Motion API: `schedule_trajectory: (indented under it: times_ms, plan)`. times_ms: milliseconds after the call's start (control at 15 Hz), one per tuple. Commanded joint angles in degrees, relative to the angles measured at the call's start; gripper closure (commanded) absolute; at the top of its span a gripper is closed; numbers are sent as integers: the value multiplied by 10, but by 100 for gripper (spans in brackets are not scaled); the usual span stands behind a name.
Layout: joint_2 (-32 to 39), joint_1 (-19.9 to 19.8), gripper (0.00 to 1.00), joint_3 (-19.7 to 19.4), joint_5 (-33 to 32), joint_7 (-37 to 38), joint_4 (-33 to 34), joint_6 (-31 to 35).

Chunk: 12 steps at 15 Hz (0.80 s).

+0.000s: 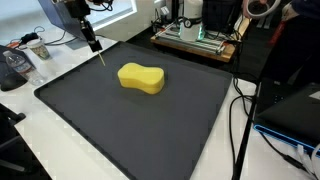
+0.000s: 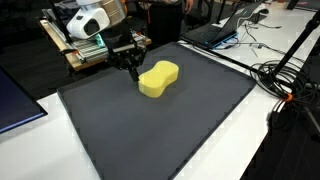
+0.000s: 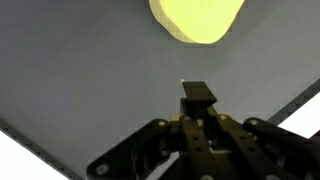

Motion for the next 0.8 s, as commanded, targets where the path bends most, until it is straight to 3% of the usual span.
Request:
schedule_trajectory:
  times_ms: [0,333,733]
  plan:
    - [56,-18,97,26,21,-40,100,-60]
    - [90,17,97,39,-36,-6,182,-117]
    - [84,87,97,38,-141,41,197,-118]
